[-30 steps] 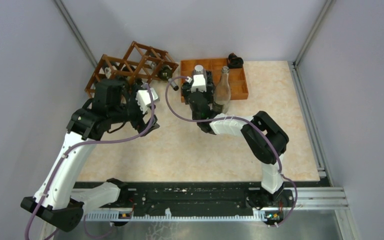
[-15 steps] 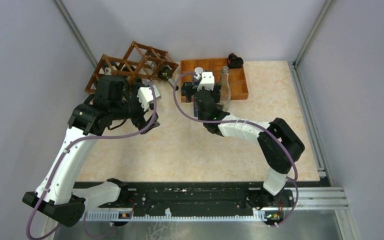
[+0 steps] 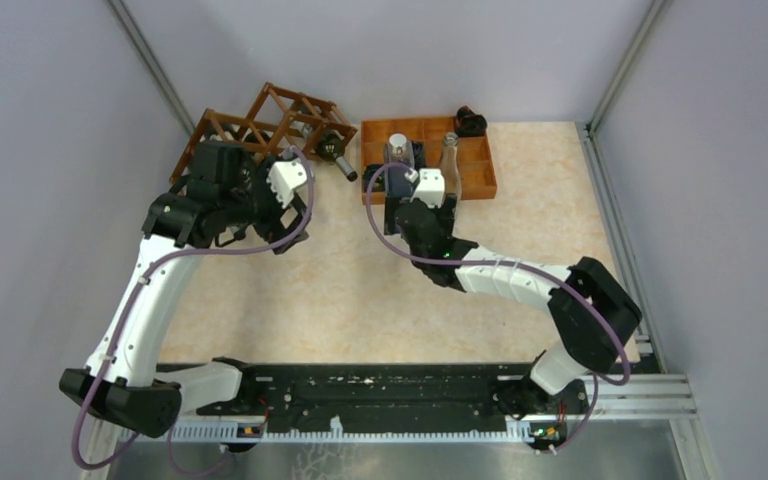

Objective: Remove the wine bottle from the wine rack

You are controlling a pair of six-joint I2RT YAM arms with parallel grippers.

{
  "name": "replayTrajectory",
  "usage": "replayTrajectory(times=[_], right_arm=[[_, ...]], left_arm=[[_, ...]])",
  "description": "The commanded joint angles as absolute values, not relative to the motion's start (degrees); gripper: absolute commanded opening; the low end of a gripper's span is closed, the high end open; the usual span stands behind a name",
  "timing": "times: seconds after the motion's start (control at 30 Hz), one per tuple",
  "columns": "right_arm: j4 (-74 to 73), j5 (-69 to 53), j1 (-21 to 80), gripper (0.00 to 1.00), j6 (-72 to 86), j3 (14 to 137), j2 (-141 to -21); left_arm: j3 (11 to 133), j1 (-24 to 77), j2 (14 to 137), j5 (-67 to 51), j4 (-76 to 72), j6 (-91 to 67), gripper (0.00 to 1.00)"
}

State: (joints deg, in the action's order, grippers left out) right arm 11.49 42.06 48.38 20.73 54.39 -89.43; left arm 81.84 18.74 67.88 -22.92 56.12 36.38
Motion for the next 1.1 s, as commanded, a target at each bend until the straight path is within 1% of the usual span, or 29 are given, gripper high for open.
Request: replayTrajectory(times=[0.0, 0.07, 0.2, 0.3, 0.43, 0.57, 0.63, 0.77, 1.07], right_arm=[[6.6, 40.7, 50.9, 0.99, 25.2, 52.8, -83.1], [4.6, 38.0, 51.6, 0.99, 27.9, 51.2, -81.2], [3.1, 28.7, 51.0, 0.99, 34.5, 46.4, -76.4], [3.2, 23.5, 50.7, 0.99, 33.8, 43.0, -73.1], [3.8, 20.3, 50.3, 0.99, 34.8, 38.7, -69.3], [3.8, 18.3, 50.0, 0.97, 35.3, 37.2, -67.3], [3.7, 17.6, 50.1, 0.94, 35.2, 36.9, -67.3], [1.7, 16.4, 50.1, 0.89, 35.0, 37.7, -68.4], [1.6, 15.6, 51.4, 0.87, 34.0, 37.6, -68.3]], left_arm=[[80.6, 14.3, 69.3, -19.8, 53.8, 40.3, 0.99], [79.2, 12.3, 70.0, -18.2, 52.6, 41.4, 0.99], [74.4, 8.2, 70.1, -15.9, 49.5, 42.6, 0.99], [70.5, 3.2, 69.3, -16.9, 47.2, 44.4, 0.99], [67.0, -2.1, 69.5, -16.7, 43.3, 47.4, 0.99], [66.8, -3.3, 71.3, -14.7, 39.9, 49.6, 0.98], [64.8, -3.3, 71.0, -13.4, 36.3, 53.2, 0.95], [58.8, -3.3, 69.2, -11.8, 29.6, 62.0, 0.92], [43.5, -3.2, 60.0, -19.6, 15.2, 87.6, 0.94]])
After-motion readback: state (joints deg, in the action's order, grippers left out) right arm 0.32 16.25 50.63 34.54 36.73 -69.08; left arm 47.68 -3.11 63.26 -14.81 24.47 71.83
